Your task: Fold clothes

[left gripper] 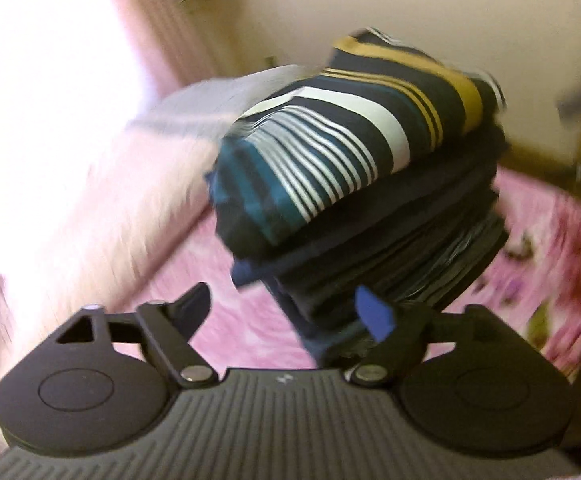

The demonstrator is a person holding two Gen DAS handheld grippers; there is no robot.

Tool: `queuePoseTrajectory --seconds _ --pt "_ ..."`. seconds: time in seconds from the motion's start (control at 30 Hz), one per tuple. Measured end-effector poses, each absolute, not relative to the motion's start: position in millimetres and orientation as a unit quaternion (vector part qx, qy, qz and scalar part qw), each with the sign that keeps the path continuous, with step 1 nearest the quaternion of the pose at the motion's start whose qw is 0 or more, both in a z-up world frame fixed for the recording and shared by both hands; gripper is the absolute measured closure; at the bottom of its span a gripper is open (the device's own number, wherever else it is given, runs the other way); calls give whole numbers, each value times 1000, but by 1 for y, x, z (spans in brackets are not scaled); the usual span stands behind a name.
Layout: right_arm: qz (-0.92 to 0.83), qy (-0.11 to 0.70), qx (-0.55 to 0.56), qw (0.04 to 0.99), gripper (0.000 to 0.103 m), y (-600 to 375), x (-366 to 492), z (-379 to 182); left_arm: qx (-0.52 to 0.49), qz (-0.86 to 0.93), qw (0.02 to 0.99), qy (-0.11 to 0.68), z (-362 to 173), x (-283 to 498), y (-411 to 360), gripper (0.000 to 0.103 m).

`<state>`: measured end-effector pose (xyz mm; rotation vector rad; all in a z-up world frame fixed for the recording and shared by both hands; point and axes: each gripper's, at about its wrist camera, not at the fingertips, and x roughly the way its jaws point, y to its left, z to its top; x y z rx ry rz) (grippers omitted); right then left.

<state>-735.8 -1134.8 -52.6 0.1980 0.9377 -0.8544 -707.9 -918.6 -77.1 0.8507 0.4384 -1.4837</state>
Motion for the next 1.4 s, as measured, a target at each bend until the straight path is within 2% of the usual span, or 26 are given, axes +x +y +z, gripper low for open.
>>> queuePoseTrajectory --seconds 0.03,0.1,0.13,0.17,0.2,0.27,0.5,0.77,1.0,1.4 --pt "-405 424 151 796 24 -1140 -743 -52 355 -644 641 220 -77 -705 -914 12" --pt "-414 401 249 778 24 -1149 -753 -55 317 -632 652 273 -78 -700 -906 11" --pt "-410 392 294 770 18 -1154 -755 -56 299 -625 660 291 -77 -697 -902 9" --pt "-406 383 328 762 4 -1156 -757 -59 286 -616 669 303 -76 -696 -898 7" --pt "-401 376 359 754 1 -1157 -759 -62 273 -606 678 315 -75 -695 -895 4" --pt "-390 382 376 748 1 -1156 -757 -64 258 -590 691 329 -74 -695 -888 4" --pt "-359 414 330 768 1 -1142 -734 -58 251 -559 708 352 -71 -699 -869 2" --pt "-373 402 306 778 1 -1096 -727 -37 238 -577 695 358 -64 -693 -839 2" --pt "-395 391 283 781 1 -1042 -723 -12 233 -612 692 303 -46 -695 -796 3" --pt "-424 379 262 780 1 -977 -736 10 261 -610 672 330 -39 -702 -739 3"
